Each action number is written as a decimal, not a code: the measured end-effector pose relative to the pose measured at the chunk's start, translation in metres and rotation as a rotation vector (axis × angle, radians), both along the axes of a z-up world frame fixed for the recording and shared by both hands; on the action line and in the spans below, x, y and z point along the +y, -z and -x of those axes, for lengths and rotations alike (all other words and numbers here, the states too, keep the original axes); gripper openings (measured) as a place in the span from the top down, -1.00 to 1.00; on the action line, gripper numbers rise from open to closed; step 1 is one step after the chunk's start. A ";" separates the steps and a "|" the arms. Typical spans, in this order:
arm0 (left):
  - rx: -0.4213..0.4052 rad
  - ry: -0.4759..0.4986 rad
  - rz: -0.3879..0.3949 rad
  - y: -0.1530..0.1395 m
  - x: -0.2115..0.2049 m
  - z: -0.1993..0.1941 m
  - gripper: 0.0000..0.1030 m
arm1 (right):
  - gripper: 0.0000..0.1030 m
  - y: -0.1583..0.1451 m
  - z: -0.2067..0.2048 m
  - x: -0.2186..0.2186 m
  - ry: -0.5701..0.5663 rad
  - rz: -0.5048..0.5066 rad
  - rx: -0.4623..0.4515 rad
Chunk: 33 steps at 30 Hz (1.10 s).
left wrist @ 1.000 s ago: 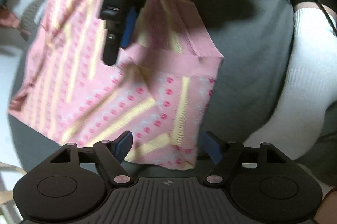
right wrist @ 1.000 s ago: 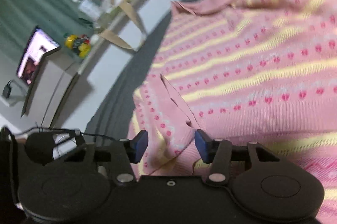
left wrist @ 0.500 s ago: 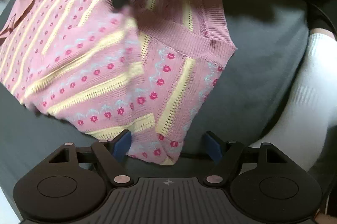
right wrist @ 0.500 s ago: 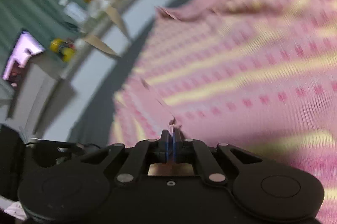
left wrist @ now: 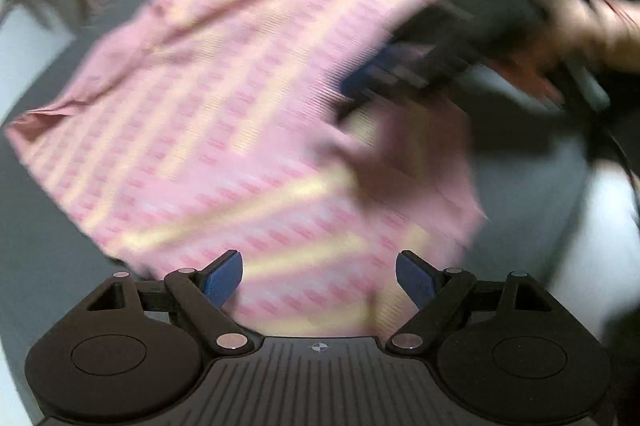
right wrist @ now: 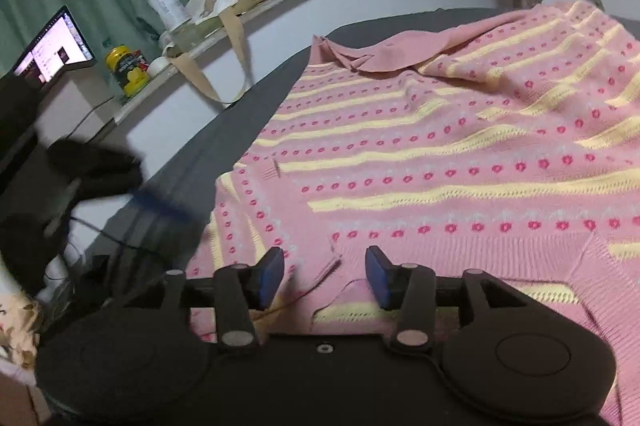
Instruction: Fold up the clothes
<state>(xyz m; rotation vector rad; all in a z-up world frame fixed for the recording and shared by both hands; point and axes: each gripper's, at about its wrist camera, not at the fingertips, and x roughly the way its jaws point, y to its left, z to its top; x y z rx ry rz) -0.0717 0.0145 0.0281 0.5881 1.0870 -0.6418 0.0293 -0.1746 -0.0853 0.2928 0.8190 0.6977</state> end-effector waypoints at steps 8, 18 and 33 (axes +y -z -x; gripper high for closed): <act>0.034 -0.074 -0.051 0.056 0.005 -0.105 -0.64 | 0.02 0.002 0.001 -0.004 -0.020 -0.017 0.013; 0.109 -0.161 0.107 0.046 0.014 -0.119 -0.64 | -0.14 -0.001 -0.002 -0.012 -0.009 -0.043 0.019; 0.005 -0.064 0.142 0.032 -0.031 -0.103 -0.77 | -0.25 -0.038 -0.019 -0.105 0.225 0.011 -0.063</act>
